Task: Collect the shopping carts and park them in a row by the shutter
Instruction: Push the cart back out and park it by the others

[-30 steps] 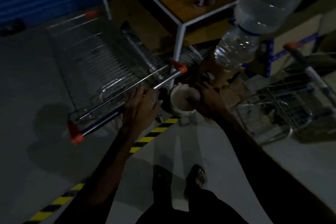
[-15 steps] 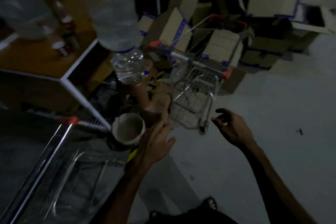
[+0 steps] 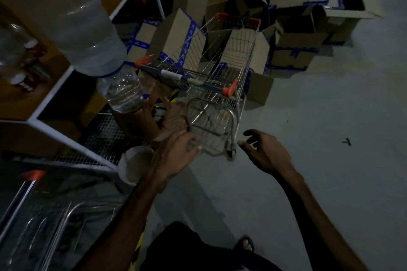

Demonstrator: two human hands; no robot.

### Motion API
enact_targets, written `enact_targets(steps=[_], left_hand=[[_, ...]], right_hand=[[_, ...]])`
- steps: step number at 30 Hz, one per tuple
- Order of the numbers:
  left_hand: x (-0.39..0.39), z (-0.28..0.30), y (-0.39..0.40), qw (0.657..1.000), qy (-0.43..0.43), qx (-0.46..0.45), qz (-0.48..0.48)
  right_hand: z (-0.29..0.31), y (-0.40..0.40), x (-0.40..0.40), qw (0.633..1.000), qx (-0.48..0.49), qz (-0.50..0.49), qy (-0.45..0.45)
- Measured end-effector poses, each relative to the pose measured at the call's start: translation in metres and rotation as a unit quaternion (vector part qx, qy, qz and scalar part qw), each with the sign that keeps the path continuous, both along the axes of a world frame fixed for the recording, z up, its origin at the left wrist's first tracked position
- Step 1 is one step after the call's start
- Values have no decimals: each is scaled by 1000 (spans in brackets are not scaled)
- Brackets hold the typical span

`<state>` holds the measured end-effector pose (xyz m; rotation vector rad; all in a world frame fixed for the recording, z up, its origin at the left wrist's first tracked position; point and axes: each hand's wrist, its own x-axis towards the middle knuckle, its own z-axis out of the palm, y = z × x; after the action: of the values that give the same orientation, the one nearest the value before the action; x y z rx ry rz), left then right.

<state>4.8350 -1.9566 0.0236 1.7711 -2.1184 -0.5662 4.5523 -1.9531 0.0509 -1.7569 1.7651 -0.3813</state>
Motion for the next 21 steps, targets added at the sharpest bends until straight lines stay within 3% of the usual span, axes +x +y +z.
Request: enact_targets(steps=[11,21], left_hand=[[36,-21,-62,999,30,10,-13],[123,-14,-177,998,31,22,-45]], right_hand=[[1,-58,70,998,-12,31,51],[16,-151,156,993,-21,30,109]])
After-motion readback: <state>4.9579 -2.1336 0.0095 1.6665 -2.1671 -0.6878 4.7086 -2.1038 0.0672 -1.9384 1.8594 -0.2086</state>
